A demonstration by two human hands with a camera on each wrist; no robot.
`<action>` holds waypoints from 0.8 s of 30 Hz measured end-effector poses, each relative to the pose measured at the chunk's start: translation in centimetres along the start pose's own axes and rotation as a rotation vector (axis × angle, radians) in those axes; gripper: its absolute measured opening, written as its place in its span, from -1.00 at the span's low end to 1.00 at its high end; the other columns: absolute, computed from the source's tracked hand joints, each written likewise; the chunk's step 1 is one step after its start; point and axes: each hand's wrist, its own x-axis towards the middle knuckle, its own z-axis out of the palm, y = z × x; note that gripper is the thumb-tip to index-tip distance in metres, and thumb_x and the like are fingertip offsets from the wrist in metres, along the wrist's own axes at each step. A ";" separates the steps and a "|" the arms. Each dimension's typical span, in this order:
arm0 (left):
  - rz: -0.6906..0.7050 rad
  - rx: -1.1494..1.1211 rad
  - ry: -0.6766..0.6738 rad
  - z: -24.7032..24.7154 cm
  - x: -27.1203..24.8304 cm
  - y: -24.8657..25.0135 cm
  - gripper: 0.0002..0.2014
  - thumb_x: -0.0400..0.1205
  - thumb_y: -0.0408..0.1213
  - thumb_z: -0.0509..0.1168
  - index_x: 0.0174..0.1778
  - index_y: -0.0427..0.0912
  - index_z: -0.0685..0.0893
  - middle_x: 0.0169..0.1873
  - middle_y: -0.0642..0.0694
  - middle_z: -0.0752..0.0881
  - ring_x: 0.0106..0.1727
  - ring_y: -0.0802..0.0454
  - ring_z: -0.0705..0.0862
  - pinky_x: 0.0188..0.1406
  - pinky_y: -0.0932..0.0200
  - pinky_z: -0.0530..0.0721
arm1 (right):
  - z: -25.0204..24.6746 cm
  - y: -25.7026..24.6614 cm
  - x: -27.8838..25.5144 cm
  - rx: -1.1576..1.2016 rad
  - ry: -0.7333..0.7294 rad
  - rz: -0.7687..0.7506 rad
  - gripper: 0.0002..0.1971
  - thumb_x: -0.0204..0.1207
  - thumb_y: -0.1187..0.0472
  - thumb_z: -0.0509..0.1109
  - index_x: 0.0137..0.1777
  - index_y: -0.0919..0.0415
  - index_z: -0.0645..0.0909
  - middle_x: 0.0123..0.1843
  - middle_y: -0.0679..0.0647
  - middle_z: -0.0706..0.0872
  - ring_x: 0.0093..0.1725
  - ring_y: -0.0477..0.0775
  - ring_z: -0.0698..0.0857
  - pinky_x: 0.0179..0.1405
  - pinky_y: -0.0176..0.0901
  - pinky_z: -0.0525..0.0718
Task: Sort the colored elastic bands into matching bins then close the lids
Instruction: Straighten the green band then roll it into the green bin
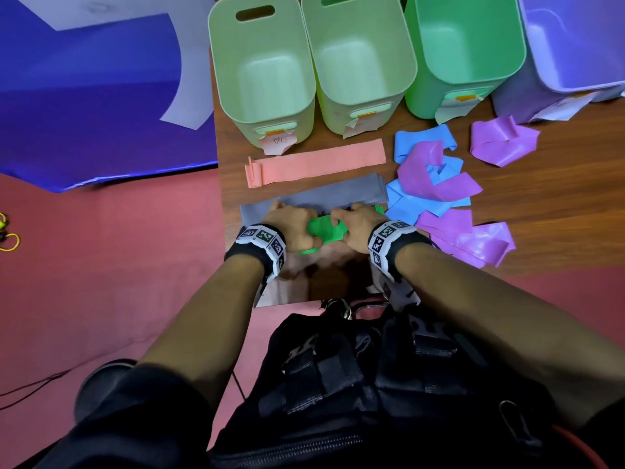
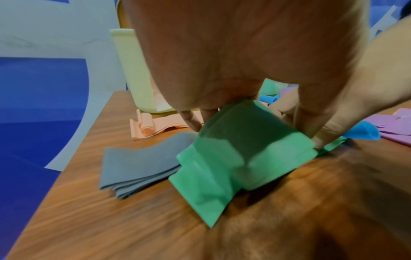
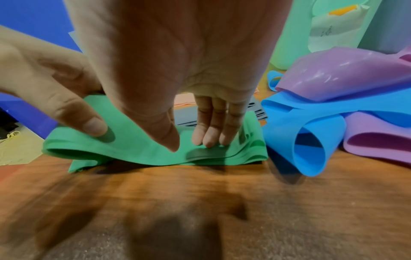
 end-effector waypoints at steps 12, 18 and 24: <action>-0.055 -0.107 0.031 1.0 -1.0 -2.1 -0.69 0.67 -0.06 0.31 0.16 -0.22 0.64 0.02 -0.21 0.69 0.12 -0.24 0.64 -0.07 0.06 0.47 | -1.2 -2.6 0.4 -0.078 -0.040 -0.012 -0.58 0.56 0.27 0.31 0.41 -0.03 0.51 0.33 0.13 0.53 0.24 0.27 0.65 0.13 -0.05 0.67; -0.049 -0.189 0.057 1.2 -1.1 -2.9 -0.73 0.68 -0.04 0.31 0.16 -0.11 0.71 -0.04 -0.11 0.70 0.10 -0.17 0.64 -0.03 0.13 0.48 | -0.6 -2.9 0.6 -0.018 -0.031 -0.031 -0.57 0.56 0.27 0.34 0.41 0.00 0.49 0.32 0.15 0.54 0.27 0.24 0.62 0.17 -0.10 0.61; -0.086 -0.211 0.041 1.7 -0.9 -3.6 -0.72 0.71 0.01 0.26 0.21 -0.03 0.70 0.10 -0.09 0.74 0.19 -0.14 0.64 0.11 0.11 0.52 | -0.7 -2.8 0.8 -0.001 -0.026 -0.026 -0.58 0.56 0.31 0.33 0.40 -0.02 0.53 0.30 0.15 0.55 0.26 0.23 0.62 0.18 -0.12 0.60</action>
